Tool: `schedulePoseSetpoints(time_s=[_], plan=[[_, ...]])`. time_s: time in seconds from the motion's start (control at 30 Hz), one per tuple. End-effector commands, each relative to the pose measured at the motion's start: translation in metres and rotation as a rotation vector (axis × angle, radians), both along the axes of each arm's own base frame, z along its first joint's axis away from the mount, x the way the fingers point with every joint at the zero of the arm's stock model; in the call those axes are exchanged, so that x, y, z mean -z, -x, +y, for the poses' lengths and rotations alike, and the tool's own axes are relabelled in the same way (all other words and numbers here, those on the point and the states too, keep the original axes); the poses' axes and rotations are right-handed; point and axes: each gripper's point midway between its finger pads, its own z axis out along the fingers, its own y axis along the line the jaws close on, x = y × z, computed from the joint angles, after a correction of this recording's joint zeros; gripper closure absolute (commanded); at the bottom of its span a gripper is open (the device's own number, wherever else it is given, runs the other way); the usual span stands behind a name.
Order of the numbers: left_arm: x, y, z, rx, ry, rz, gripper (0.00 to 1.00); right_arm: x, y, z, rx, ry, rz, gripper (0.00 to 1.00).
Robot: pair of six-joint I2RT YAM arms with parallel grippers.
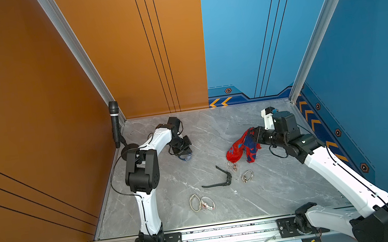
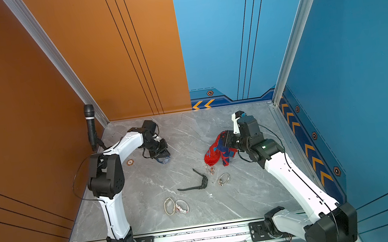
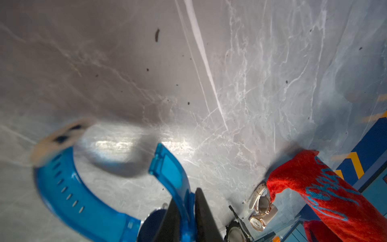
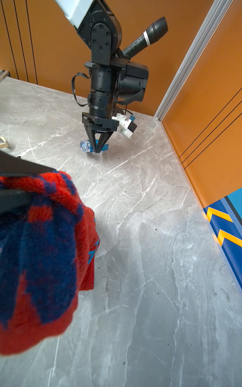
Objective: Wipe the watch dial
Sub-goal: Place the watch at the center of the board, then pick up the watch at the center of the board.
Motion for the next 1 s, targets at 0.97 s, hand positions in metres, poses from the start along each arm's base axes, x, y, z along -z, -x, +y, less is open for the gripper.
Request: schedulePoseSetpoints(time_s=[0.97], plan=[[-0.096, 0.053, -0.101, 0.409, -0.255, -0.545, 0.35, -0.018, 0.013, 0.005, -0.038, 0.046, 0.000, 1.00]])
